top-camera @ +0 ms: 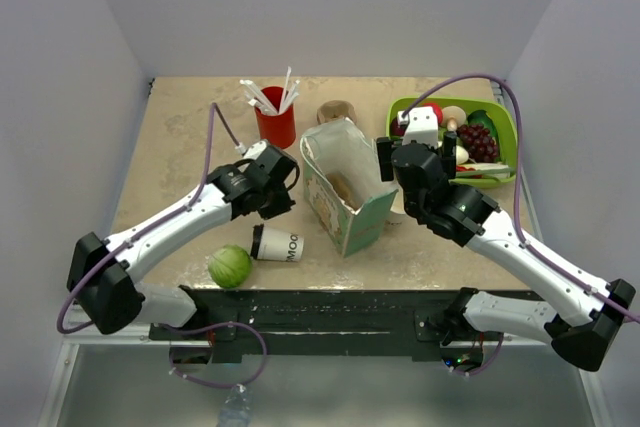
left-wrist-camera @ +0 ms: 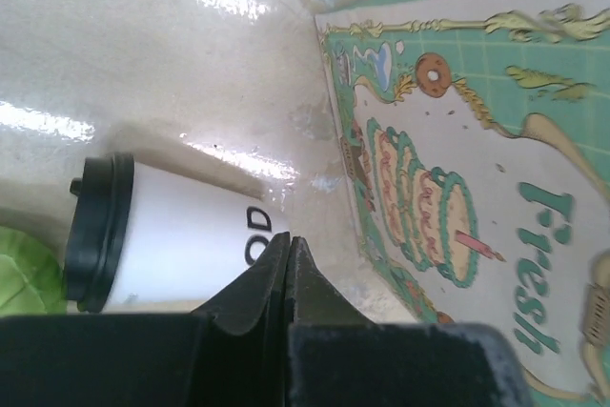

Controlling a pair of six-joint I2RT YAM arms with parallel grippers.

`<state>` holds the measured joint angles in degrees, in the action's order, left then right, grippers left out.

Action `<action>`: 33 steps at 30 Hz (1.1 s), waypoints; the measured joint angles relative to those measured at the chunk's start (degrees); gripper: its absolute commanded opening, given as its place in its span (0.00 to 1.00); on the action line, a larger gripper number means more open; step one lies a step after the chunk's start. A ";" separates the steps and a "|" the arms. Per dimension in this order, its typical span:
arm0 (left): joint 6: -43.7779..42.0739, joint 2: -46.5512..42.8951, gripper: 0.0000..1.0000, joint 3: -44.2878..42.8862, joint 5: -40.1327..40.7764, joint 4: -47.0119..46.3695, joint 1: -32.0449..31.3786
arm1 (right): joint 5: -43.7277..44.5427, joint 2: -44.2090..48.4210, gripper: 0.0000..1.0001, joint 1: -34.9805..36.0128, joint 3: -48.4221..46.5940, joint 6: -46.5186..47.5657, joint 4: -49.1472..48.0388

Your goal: Pack the takeout coffee

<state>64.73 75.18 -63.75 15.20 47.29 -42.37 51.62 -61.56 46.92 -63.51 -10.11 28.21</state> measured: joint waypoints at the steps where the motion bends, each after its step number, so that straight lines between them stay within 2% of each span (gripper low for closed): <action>1: -0.96 1.29 0.24 -0.11 -0.79 -0.39 -0.02 | -0.02 0.00 0.98 0.00 0.00 0.07 -0.02; 4: -2.47 5.07 0.55 -0.48 -1.70 0.31 -0.02 | -0.13 0.04 0.98 0.00 0.02 0.52 -0.37; 6: -2.82 5.90 0.64 -0.55 -1.31 1.42 0.00 | -0.63 0.04 0.98 0.00 0.13 0.81 -0.74; 12: -4.22 -1.22 0.73 0.37 0.59 3.39 1.18 | -1.75 0.07 0.98 0.00 0.22 1.38 -1.11; 17: -6.23 -10.47 0.77 6.40 0.11 4.35 5.46 | -1.86 0.07 0.98 0.00 0.22 1.64 -1.25; 20: -6.95 -11.96 0.75 10.01 -1.27 4.35 6.36 | -2.14 0.07 0.97 0.00 0.22 1.64 -1.25; 25: -7.32 -9.33 0.65 13.53 -3.37 3.37 6.38 | -3.13 0.07 0.97 0.00 0.22 1.64 -1.25; 29: -7.37 -6.29 0.49 13.77 -4.09 2.36 6.54 | -3.17 0.07 0.97 0.00 0.22 1.64 -1.25; 30: -7.39 -5.79 0.42 13.77 -4.17 2.10 6.62 | -3.19 0.04 0.97 0.00 0.20 1.64 -1.25; 33: -7.30 -5.51 0.34 13.79 -4.50 1.38 6.73 | -3.19 0.04 0.97 0.00 0.22 1.64 -1.25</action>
<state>57.43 69.67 -49.95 10.70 48.66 -35.64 48.42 -61.52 46.92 -63.29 -8.47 26.96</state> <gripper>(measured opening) 0.423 0.971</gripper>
